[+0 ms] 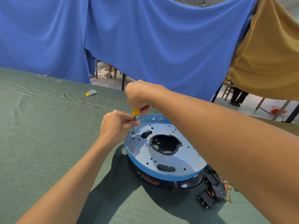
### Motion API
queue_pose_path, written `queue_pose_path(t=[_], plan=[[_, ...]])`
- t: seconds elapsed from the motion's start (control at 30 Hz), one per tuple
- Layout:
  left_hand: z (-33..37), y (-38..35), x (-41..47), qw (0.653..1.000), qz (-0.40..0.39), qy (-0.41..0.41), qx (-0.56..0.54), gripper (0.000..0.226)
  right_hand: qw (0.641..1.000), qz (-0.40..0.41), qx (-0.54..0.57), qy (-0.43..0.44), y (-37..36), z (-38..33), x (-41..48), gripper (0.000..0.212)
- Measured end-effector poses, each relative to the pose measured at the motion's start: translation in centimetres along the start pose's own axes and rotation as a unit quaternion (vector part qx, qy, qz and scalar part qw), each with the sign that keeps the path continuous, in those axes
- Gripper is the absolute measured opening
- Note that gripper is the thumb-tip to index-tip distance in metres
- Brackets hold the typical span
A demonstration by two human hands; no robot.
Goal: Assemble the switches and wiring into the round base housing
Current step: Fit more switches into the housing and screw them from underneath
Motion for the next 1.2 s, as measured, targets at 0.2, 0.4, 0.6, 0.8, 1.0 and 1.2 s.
queue_pose_path(t=[0.2,0.4,0.6,0.8,1.0,1.2], plan=[[0.7,-1.0,0.1,0.997,-0.074,-0.027,0.009,0.012,0.998,0.009,-0.009,0.058,1.3,-0.8,-0.4,0.026],[0.8,-1.4,0.1,0.994,-0.103,-0.037,0.026,0.017,0.998,-0.019,-0.033,0.059,0.1,-0.9,0.2,0.027],[0.3,0.0,-0.2,1.0,-0.009,-0.004,-0.01,0.006,0.995,-0.071,-0.065,0.012,-0.7,-0.7,0.3,0.02],[0.0,-0.6,0.0,0.999,-0.033,0.002,0.031,0.012,0.995,-0.1,0.023,-0.007,-0.7,-0.1,0.1,0.027],[0.4,-1.1,0.5,0.996,-0.074,-0.023,0.049,0.019,0.993,0.022,-0.071,0.096,1.7,-1.6,-0.4,0.024],[0.4,-0.7,0.0,0.997,-0.041,-0.022,0.056,0.018,0.99,0.003,-0.127,0.063,0.6,-1.4,0.5,0.023]])
Point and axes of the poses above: each hand's wrist, its own x-axis towards the middle knuckle, its own y-axis out of the back of the hand, z = x × y, the point moved 9 cm from there along x, towards the middle knuckle, and after that the axes turned 7 degrees about -x, right-handed, at the moved point
